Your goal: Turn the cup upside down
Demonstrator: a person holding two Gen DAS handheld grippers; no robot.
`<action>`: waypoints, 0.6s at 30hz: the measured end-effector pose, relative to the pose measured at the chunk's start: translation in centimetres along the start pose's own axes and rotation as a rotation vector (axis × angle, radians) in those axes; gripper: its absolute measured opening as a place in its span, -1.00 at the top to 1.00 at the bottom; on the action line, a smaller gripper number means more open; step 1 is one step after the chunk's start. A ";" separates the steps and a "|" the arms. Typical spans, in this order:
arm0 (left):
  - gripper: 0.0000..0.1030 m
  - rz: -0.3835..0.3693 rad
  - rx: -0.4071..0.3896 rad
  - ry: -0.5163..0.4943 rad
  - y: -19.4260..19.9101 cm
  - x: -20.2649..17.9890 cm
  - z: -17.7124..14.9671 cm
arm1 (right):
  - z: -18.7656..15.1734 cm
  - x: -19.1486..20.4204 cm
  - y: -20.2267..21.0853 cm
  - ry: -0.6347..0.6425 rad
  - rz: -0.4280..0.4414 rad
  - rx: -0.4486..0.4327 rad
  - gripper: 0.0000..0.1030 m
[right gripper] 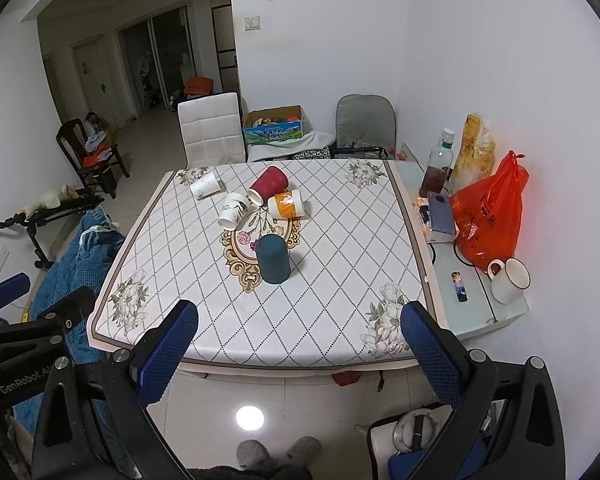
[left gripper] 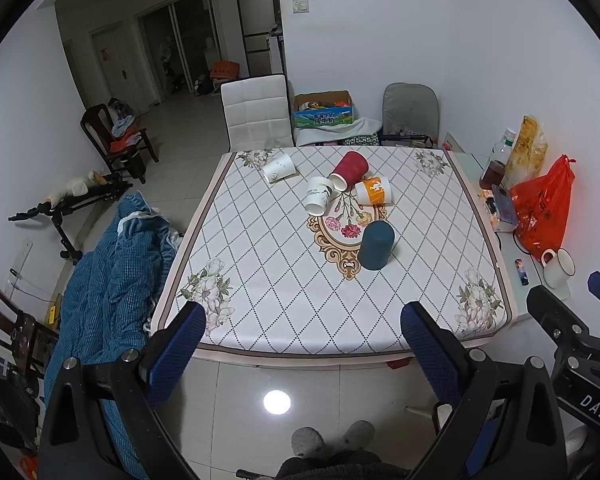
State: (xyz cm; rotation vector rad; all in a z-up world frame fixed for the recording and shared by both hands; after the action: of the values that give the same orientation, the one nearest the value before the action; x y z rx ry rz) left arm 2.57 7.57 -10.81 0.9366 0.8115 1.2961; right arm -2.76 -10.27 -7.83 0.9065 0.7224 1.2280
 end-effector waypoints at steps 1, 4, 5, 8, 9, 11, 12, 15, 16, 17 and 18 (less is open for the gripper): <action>-0.94 0.000 0.000 0.000 0.0 0.0 0.0 | 0.0 0.0 -0.1 -0.001 -0.001 0.002 -1.00; -0.94 0.000 0.000 0.000 0.0 0.0 0.0 | -0.3 -0.4 -0.4 -0.009 -0.002 0.007 -1.00; -0.94 -0.001 0.001 -0.001 -0.1 -0.1 0.0 | -0.3 -0.4 -0.4 -0.010 -0.002 0.009 -1.00; -0.94 -0.002 0.002 0.001 -0.2 -0.1 0.0 | -0.5 -0.6 -0.6 -0.015 -0.004 0.012 -1.00; -0.94 -0.003 0.003 0.001 -0.3 -0.2 -0.2 | -0.4 -0.8 -0.6 -0.017 -0.002 0.012 -1.00; -0.94 -0.004 0.003 0.002 -0.5 -0.4 -0.5 | -0.6 -0.9 -0.6 -0.021 -0.003 0.014 -1.00; -0.94 -0.005 0.002 0.001 -0.5 -0.5 -0.7 | -0.5 -0.9 -0.6 -0.018 -0.003 0.013 -1.00; -0.94 -0.005 0.002 0.001 -0.5 -0.5 -0.9 | -0.4 -1.0 -0.6 -0.017 -0.003 0.013 -1.00; -0.94 -0.006 0.002 -0.001 -0.5 -0.4 -0.8 | -0.4 -1.0 -0.6 -0.017 -0.003 0.013 -1.00; -0.94 -0.005 0.002 -0.001 -0.5 -0.4 -0.8 | -0.4 -1.0 -0.6 -0.018 -0.001 0.013 -1.00; -0.94 -0.005 0.002 -0.001 -0.5 -0.4 -0.8 | -0.4 -1.0 -0.7 -0.018 -0.001 0.014 -1.00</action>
State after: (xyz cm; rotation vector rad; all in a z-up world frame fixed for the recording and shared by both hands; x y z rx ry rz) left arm 2.02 7.28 -11.57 0.9363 0.8145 1.2901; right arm -2.99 -11.23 -8.60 0.9275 0.7171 1.2139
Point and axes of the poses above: each gripper's, at about its wrist camera, not at the fingertips, and y roughly against the way its jaws point, x to its left, z to its top, the point moved 6 cm from there along -y, roughly the way its jaws point, and after that the axes turned 13 degrees about x, right-handed, at the moved point
